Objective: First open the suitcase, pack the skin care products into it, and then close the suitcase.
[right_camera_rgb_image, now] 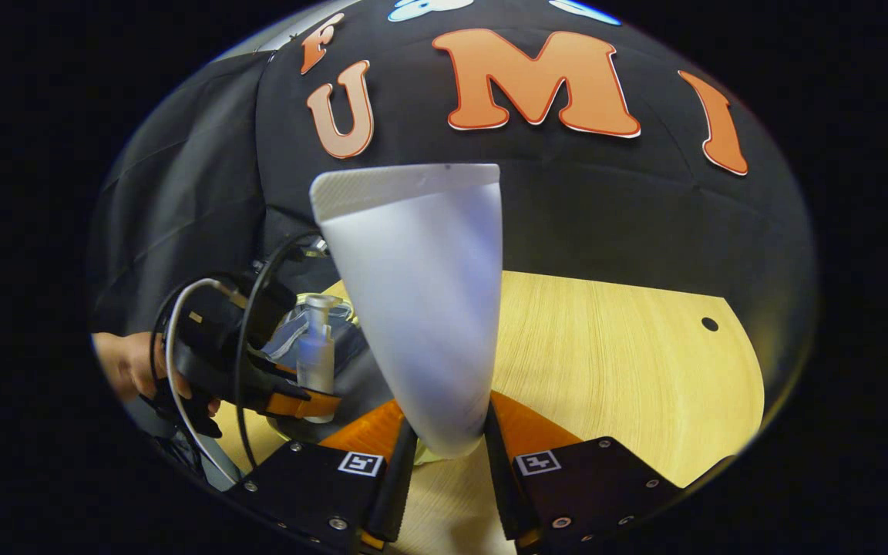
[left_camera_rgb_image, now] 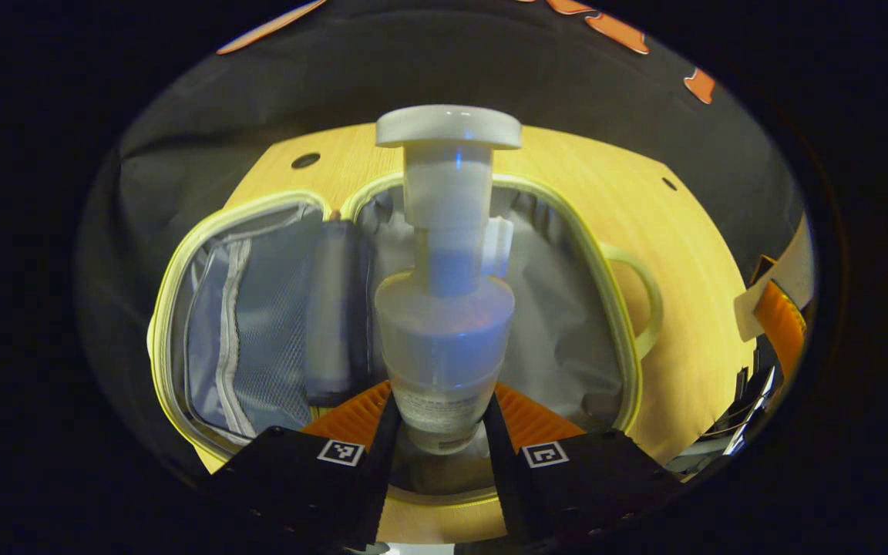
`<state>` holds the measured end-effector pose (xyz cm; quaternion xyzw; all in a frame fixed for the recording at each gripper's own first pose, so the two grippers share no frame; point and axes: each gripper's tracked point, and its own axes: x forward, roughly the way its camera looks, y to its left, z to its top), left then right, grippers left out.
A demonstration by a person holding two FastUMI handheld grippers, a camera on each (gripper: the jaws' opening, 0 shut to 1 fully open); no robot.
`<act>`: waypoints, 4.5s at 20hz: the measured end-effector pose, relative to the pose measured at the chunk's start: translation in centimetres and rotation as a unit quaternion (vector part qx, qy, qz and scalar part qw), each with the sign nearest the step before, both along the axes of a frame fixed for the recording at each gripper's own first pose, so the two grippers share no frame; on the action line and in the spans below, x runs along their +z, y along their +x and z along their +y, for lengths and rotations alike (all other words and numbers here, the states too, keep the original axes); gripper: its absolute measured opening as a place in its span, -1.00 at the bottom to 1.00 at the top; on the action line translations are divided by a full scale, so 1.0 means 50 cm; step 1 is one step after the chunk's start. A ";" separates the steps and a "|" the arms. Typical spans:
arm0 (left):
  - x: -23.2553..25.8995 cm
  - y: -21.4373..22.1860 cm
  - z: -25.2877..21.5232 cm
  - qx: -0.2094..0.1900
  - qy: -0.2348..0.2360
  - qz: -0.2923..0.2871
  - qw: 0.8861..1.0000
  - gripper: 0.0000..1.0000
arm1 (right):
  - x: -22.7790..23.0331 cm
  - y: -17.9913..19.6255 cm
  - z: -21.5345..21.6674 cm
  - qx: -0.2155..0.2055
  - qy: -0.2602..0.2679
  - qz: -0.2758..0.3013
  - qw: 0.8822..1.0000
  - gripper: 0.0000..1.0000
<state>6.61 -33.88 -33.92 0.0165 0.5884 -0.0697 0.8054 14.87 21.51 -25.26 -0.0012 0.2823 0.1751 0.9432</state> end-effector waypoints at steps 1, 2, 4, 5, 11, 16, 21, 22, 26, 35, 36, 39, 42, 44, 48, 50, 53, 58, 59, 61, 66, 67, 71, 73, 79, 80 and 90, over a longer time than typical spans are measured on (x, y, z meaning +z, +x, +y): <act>-0.006 -0.002 0.003 0.007 0.002 0.009 1.000 0.20 | -0.003 -0.001 0.005 0.001 0.003 0.004 1.000 -0.03; -0.013 -0.007 0.007 0.012 0.004 0.021 1.000 0.19 | -0.007 0.001 0.007 0.000 0.004 0.007 1.000 -0.04; -0.024 -0.005 0.008 0.013 0.008 0.033 0.999 0.20 | -0.018 0.006 0.014 0.001 0.008 0.016 1.000 -0.13; -0.033 -0.004 0.008 0.014 0.011 0.039 0.999 0.19 | -0.022 0.007 0.020 0.003 0.011 0.020 1.000 -0.03; -0.072 0.004 0.001 0.023 0.034 0.053 0.998 0.24 | -0.051 0.015 0.056 0.011 0.026 0.049 0.998 0.07; -0.059 0.019 0.004 0.032 0.033 0.015 0.999 0.31 | -0.075 0.026 0.077 0.017 0.036 0.073 0.997 -0.03; 0.052 0.032 0.031 0.053 0.014 -0.066 0.996 0.55 | -0.107 0.029 0.107 0.030 0.042 0.103 0.993 -0.03; 0.076 0.033 0.053 0.056 0.026 -0.086 0.994 0.60 | -0.116 0.027 0.119 0.033 0.047 0.115 0.992 -0.04; 0.191 0.047 0.151 0.079 0.086 -0.166 0.979 0.71 | -0.155 0.024 0.155 0.040 0.042 0.147 0.987 0.07; 0.345 -0.027 0.357 0.205 0.109 -0.251 0.940 0.70 | -0.253 0.004 0.210 0.018 0.018 0.250 0.968 -0.03; 0.350 -0.040 0.370 0.210 0.112 -0.249 0.939 0.71 | -0.259 0.007 0.212 0.015 0.013 0.251 0.968 -0.03; 0.342 -0.053 0.456 0.227 0.124 -0.242 0.935 0.71 | -0.291 0.012 0.214 -0.015 -0.015 0.288 0.957 -0.04; 0.316 -0.056 0.533 0.250 0.126 -0.236 0.931 0.71 | -0.320 0.016 0.216 -0.053 -0.041 0.323 0.944 -0.03; 0.305 -0.060 0.573 0.260 0.126 -0.232 0.929 0.71 | -0.333 0.011 0.208 -0.070 -0.066 0.336 0.937 -0.04; 0.284 -0.066 0.628 0.272 0.134 -0.225 0.926 0.71 | -0.351 -0.001 0.202 -0.111 -0.080 0.365 0.921 -0.02; 0.271 -0.061 0.660 0.278 0.137 -0.224 0.924 0.71 | -0.346 -0.002 0.205 -0.130 -0.071 0.376 0.915 -0.03; 0.239 -0.047 0.692 0.287 0.127 -0.218 0.924 0.70 | -0.340 -0.013 0.212 -0.135 -0.043 0.382 0.913 0.02; 0.146 -0.020 0.714 0.308 0.064 -0.182 0.932 0.81 | -0.280 -0.040 0.199 -0.146 0.018 0.375 0.915 0.14; 0.133 -0.017 0.721 0.319 0.053 -0.180 0.929 0.82 | -0.266 -0.035 0.190 -0.150 0.026 0.363 0.919 0.12; 0.110 -0.010 0.713 0.343 0.009 -0.168 0.924 0.82 | -0.223 -0.025 0.163 -0.165 0.045 0.333 0.927 0.11; 0.072 -0.004 0.702 0.377 -0.074 -0.138 0.913 0.88 | -0.091 0.016 0.077 -0.194 0.092 0.215 0.953 0.29; 0.069 0.000 0.702 0.380 -0.087 -0.130 0.912 0.74 | -0.065 0.021 0.060 -0.198 0.095 0.190 0.957 0.38; 0.032 0.029 0.663 0.384 -0.145 -0.104 0.906 -0.06 | 0.038 0.047 -0.030 -0.218 0.078 0.086 0.969 0.70; 0.019 0.035 0.657 0.393 -0.158 -0.093 0.901 -0.51 | 0.091 0.061 -0.074 -0.228 0.060 0.029 0.971 0.77; 0.123 0.048 0.659 0.333 -0.115 -0.159 0.922 -0.84 | 0.168 0.067 -0.188 -0.250 0.012 -0.047 0.967 0.83; 0.152 0.054 0.652 0.317 -0.097 -0.175 0.927 -0.84 | 0.173 0.064 -0.204 -0.254 0.007 -0.054 0.966 0.83; 0.465 0.050 0.520 0.227 -0.013 -0.309 0.923 -0.86 | 0.228 0.079 -0.265 -0.207 -0.024 -0.121 0.970 0.84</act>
